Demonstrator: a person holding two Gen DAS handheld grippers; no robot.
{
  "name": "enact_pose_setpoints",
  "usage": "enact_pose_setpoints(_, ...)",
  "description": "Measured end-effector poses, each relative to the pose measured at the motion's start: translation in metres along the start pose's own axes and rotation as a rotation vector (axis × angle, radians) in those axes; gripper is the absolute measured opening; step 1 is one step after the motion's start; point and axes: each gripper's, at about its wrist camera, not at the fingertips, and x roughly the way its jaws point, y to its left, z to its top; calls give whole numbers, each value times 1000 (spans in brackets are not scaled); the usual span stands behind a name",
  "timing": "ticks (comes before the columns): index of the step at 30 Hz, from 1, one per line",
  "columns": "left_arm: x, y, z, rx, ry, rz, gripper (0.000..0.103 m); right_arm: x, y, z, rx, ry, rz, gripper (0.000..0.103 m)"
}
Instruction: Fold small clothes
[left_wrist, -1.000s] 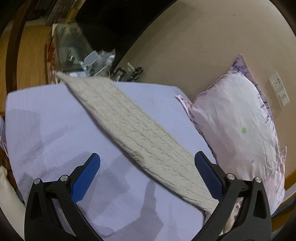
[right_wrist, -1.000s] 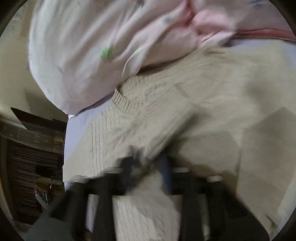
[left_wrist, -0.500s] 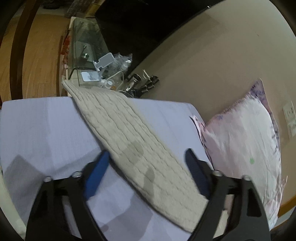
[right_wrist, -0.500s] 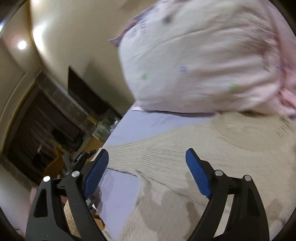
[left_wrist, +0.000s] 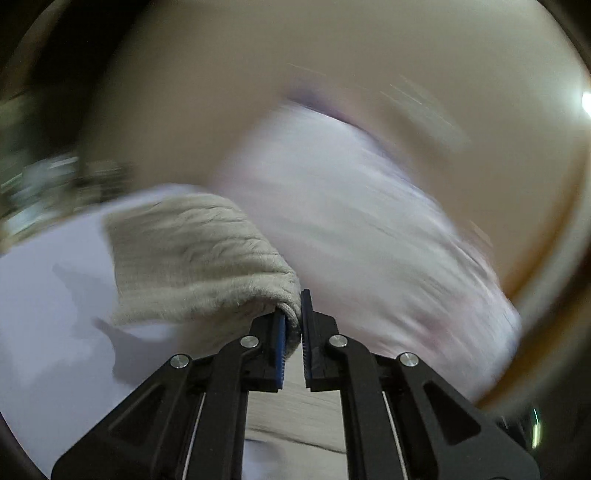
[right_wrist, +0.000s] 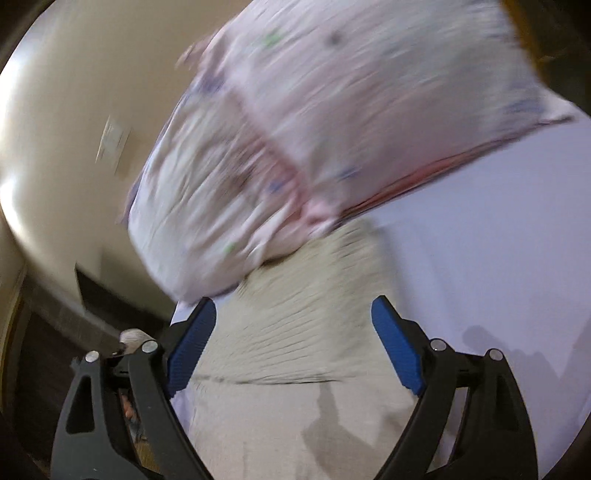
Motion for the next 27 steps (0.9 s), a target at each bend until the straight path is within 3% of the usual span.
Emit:
enact_pose_setpoints(2,29,-63,-27,107,95,-145,6,-10,-13,-3,17,-13,-12,87)
enact_pose_setpoints(4,72,-133,-79,229,279,-272,7,-13,-21,-8,14,6,-28,87)
enact_pose_setpoints(6,99,-171,-124,335,428,-300,7,-18,-28,-18,4,35,-49,87)
enact_pose_setpoints(8,107,-183,-155,378,528,-311,7,-27,-34,-27,-6,56,-55,87)
enact_pose_setpoints(12,70,-156,-149,353,499,-267,9,-54,-46,-51,-55,90,-86,89)
enact_pose_setpoints(14,38,-130,-137,325,459,-223,19,-68,-53,-64,-77,131,-79,89)
enact_pose_setpoints(16,3,-103,-127,318,418,-166,44,-84,-58,-83,-91,176,-46,89)
enact_pose_setpoints(18,-33,-77,-127,314,413,-106,53,-95,-61,-101,-104,215,-11,89)
enact_pose_setpoints(22,-96,-17,-145,247,479,-70,53,-120,-59,-152,-157,357,76,89)
enact_pose_setpoints(27,-120,31,-194,126,589,-121,53,-124,-71,-194,-110,488,38,88)
